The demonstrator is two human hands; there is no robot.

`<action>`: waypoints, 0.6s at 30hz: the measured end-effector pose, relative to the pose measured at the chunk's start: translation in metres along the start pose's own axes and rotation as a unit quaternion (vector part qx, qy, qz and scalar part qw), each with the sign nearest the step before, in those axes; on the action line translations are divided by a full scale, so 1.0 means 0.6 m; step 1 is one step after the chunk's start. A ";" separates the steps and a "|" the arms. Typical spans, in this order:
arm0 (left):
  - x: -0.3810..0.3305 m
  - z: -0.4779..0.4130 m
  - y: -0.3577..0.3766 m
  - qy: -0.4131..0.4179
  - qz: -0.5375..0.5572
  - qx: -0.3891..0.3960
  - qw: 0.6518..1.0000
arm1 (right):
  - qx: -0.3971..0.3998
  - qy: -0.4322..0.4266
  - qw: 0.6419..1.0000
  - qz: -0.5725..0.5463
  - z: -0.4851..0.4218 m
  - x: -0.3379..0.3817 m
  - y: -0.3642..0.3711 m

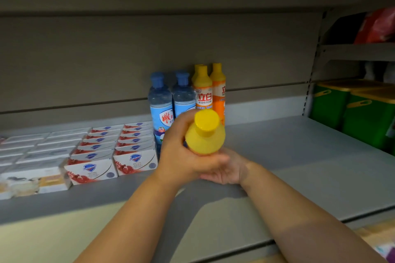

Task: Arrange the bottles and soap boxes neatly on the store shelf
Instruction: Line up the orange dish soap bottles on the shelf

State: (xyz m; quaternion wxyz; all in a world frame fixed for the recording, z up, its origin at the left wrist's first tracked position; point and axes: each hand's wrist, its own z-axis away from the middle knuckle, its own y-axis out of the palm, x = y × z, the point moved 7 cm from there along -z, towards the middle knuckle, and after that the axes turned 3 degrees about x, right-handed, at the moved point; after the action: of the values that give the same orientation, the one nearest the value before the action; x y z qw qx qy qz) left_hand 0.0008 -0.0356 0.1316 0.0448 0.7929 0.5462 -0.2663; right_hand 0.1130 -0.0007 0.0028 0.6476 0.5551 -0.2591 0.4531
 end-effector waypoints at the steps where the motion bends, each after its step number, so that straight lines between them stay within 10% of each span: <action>1: 0.006 -0.002 -0.011 -0.028 0.018 -0.045 0.998 | -0.001 0.017 1.000 0.022 -0.001 -0.004 -0.001; 8: 0.093 0.004 -0.117 -0.233 0.210 -0.351 0.882 | 0.013 -0.144 0.990 -0.010 0.000 0.034 0.000; 12: 0.104 -0.003 -0.108 -0.237 0.276 -0.262 0.894 | -0.064 -0.171 0.982 -0.055 0.002 0.052 -0.018; 18: 0.083 -0.021 -0.071 -0.189 0.308 -0.093 0.928 | 0.071 0.149 0.985 -0.059 0.025 -0.015 -0.015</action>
State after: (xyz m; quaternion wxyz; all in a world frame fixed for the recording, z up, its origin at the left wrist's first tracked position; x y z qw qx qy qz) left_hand -0.0193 0.0276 0.1283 0.3008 0.8493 0.2788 -0.3324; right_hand 0.1193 -0.0178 -0.0056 0.6633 0.5406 -0.0938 0.5089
